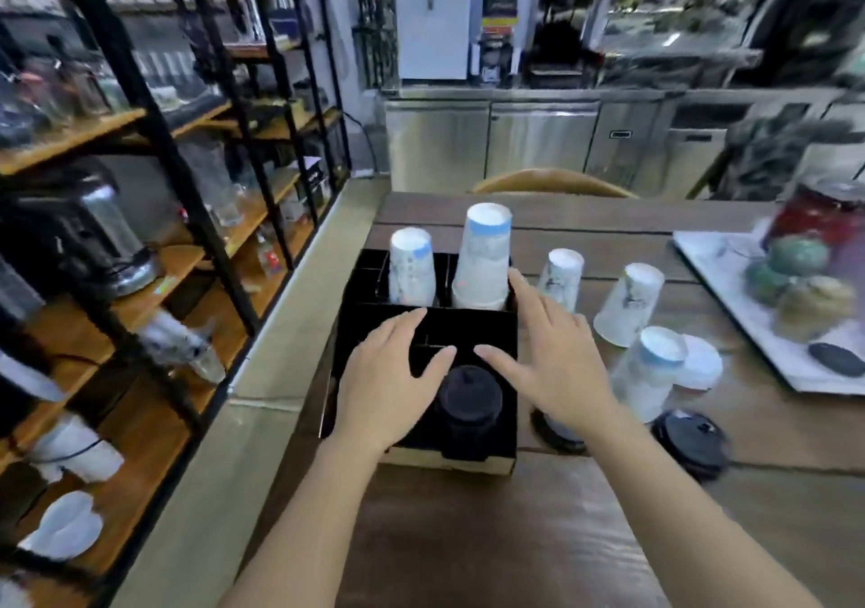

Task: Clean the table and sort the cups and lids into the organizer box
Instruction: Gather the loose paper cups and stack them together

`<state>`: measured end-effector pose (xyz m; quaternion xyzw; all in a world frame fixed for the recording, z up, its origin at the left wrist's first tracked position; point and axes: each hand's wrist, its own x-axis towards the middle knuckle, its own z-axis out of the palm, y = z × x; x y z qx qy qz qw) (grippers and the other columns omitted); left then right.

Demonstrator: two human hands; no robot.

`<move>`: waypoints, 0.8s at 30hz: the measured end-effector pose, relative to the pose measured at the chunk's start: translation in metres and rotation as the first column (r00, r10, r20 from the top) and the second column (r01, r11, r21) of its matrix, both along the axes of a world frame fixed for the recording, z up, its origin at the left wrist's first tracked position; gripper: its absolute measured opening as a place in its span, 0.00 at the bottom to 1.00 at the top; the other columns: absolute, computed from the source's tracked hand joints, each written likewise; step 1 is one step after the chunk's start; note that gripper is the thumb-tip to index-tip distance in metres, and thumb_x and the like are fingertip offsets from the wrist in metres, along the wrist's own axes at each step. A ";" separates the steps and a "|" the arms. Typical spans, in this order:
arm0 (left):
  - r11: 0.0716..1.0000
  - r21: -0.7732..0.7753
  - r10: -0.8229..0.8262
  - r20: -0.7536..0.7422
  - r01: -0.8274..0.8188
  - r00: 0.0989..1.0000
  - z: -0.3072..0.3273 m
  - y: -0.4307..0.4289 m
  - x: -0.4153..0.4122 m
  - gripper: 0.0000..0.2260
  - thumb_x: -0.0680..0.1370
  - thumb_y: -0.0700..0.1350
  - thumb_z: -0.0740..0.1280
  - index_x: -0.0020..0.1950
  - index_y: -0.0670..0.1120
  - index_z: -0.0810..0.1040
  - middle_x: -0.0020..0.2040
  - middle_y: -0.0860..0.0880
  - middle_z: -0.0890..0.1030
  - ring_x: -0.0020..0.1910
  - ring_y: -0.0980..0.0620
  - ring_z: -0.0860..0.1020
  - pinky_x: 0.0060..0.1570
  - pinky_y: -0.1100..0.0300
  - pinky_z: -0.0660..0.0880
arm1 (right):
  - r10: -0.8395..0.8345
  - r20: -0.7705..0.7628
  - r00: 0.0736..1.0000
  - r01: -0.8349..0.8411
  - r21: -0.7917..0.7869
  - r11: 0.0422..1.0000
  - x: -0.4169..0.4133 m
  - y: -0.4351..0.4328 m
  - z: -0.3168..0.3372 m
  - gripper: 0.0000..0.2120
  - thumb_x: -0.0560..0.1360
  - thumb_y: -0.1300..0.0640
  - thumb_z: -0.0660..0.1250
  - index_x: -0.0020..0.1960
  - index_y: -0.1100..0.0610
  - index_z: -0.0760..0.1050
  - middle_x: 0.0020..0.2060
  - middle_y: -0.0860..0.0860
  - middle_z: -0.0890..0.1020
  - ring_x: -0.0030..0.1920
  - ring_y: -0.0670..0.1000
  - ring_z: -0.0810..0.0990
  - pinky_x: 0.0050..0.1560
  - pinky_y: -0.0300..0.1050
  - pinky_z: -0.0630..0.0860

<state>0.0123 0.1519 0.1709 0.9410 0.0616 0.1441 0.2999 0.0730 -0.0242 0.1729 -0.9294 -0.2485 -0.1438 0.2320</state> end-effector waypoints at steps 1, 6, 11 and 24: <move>1.000 0.009 -0.019 0.007 0.019 1.000 -0.001 -0.015 0.013 0.26 0.76 0.59 0.61 0.72 0.52 0.65 0.71 0.52 0.70 0.70 0.52 0.67 0.68 0.56 0.66 | -0.016 -0.004 1.000 0.016 0.003 1.000 0.012 -0.015 -0.002 0.41 0.69 0.32 0.55 0.76 0.49 0.49 0.68 0.52 0.71 0.66 0.55 0.71 0.62 0.55 0.68; 0.995 0.000 -0.100 -0.023 0.100 0.995 -0.006 -0.088 0.081 0.26 0.76 0.59 0.61 0.73 0.53 0.63 0.72 0.54 0.69 0.70 0.54 0.66 0.66 0.59 0.63 | -0.080 0.003 0.997 0.080 0.030 0.996 0.068 -0.086 -0.007 0.40 0.68 0.33 0.55 0.75 0.51 0.54 0.65 0.52 0.73 0.63 0.54 0.73 0.56 0.52 0.69; 0.983 -0.022 -0.181 -0.057 0.180 0.982 -0.020 -0.141 0.125 0.26 0.75 0.60 0.61 0.72 0.53 0.65 0.70 0.54 0.71 0.68 0.54 0.70 0.65 0.57 0.68 | -0.142 -0.025 0.990 0.142 -0.009 0.990 0.101 -0.140 -0.025 0.40 0.68 0.32 0.56 0.74 0.51 0.56 0.66 0.50 0.72 0.62 0.53 0.74 0.53 0.50 0.68; 0.937 -0.110 -0.349 -0.229 0.332 0.909 -0.074 -0.226 0.167 0.23 0.75 0.56 0.64 0.70 0.53 0.67 0.67 0.55 0.73 0.66 0.56 0.69 0.61 0.62 0.65 | -0.178 -0.287 0.941 0.191 0.018 0.981 0.110 -0.199 -0.090 0.35 0.71 0.40 0.61 0.74 0.50 0.56 0.69 0.50 0.70 0.67 0.53 0.69 0.60 0.52 0.71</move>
